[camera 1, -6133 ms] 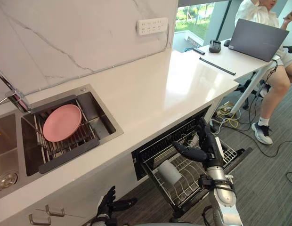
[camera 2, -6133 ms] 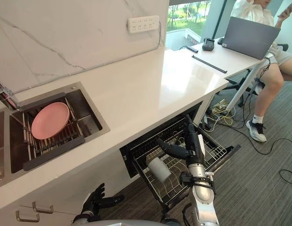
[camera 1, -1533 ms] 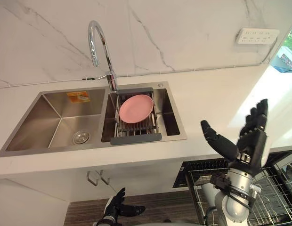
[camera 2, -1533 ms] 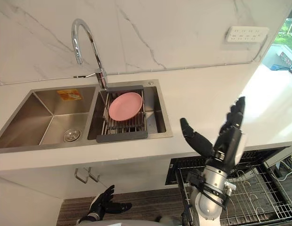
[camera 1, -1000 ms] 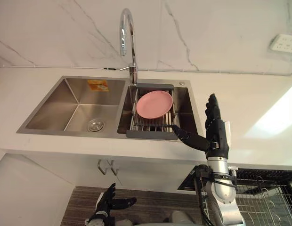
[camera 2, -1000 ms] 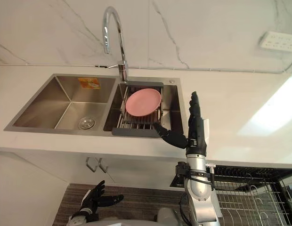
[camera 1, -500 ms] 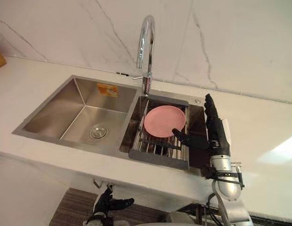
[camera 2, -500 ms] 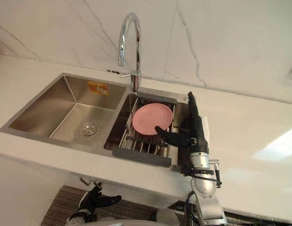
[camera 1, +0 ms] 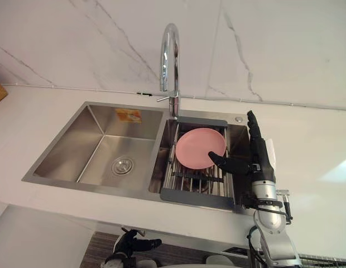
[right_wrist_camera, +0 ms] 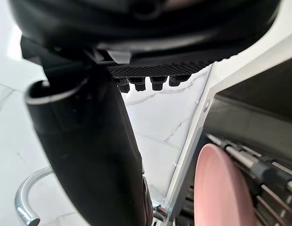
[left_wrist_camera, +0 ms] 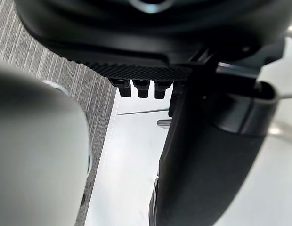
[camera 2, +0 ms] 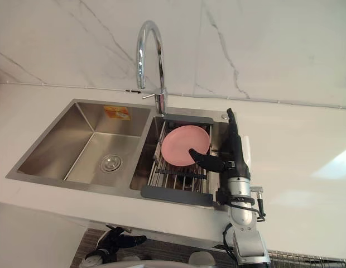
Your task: Walk over to the sink, pick up the cup, carry it to the dishwasher, place the cup inside the dishwasher, then close the dishwasher door
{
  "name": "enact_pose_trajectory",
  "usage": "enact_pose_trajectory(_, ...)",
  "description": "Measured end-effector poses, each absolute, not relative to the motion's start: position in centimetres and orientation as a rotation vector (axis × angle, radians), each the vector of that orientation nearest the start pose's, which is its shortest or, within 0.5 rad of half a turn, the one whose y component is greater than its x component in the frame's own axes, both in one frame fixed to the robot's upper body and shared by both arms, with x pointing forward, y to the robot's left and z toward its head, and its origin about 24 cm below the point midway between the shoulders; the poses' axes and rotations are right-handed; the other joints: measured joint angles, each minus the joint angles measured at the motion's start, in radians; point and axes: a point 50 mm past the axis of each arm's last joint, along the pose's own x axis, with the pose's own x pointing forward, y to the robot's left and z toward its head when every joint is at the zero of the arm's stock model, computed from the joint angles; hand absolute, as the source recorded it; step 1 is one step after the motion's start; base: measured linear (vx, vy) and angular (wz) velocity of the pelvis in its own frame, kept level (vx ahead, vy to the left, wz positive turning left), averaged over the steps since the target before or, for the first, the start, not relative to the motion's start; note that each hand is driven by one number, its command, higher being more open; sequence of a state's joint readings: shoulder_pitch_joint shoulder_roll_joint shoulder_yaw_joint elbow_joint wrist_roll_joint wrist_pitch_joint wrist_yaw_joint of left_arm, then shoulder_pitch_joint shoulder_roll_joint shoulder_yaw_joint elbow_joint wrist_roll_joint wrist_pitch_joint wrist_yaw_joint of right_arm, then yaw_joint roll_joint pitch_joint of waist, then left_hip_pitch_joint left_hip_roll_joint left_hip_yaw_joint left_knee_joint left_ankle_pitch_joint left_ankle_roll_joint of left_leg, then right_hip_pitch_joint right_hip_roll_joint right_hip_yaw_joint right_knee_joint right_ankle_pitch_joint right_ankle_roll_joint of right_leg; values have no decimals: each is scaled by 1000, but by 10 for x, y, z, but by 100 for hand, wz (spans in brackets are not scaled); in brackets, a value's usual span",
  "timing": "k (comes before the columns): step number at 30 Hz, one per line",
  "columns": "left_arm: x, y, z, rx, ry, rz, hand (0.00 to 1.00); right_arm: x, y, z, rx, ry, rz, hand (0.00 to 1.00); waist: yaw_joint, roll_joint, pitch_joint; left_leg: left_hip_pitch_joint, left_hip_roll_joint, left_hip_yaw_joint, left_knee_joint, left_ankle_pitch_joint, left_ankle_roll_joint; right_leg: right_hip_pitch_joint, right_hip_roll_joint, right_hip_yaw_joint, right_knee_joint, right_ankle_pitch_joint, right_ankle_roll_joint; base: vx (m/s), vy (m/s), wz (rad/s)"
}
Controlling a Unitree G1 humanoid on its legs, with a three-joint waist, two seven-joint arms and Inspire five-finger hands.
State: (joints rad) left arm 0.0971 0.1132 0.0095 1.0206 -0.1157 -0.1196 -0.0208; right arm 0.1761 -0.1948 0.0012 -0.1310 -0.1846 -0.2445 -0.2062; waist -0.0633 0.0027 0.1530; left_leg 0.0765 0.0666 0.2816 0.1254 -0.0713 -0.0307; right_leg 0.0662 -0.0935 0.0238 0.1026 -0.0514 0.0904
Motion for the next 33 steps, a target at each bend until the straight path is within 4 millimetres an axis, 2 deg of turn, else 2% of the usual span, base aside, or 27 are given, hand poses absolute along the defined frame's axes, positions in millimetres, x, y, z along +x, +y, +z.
enact_pose_trajectory(9,101,204,-154,5,986,153,100,213,-192,58,-401,-205,-144,100,-5,-2,-4,12,3,29,-39,20,-6,0,11,33,-54,44,-3,-14,-10,-10)
enact_pose_trajectory(10,59,222,-156,100,1037,126,100,210,-189,52,-411,-167,-53,100,20,-19,-27,20,2,32,-17,3,-7,11,16,49,-68,54,-5,-2,4,-6)
enact_pose_trajectory(17,58,220,-157,93,1041,127,100,210,-189,52,-412,-165,-47,100,21,-16,-31,19,3,32,-25,5,-5,13,13,41,-77,53,-6,0,0,1)
enact_pose_trajectory(20,54,218,-158,79,1051,134,100,210,-189,51,-415,-157,-25,100,25,-8,-45,24,-2,32,-60,25,6,14,1,-2,-97,57,-10,20,-10,4)
enact_pose_trajectory(25,47,218,-159,37,1071,174,100,210,-193,51,-445,-147,0,100,46,-7,-68,44,1,33,-145,64,-9,17,9,-54,-138,83,1,59,-60,2)
enact_pose_trajectory(27,46,218,-160,18,1079,190,100,212,-197,54,-521,-161,1,100,49,-6,-70,47,4,33,-161,69,-15,18,19,-87,-149,89,-1,46,-55,1)
enact_pose_trajectory(33,44,217,-161,15,1094,189,100,212,-198,56,-722,-177,7,100,46,-6,-70,68,10,51,-182,70,-16,25,22,-90,-154,89,-1,5,-30,-7)
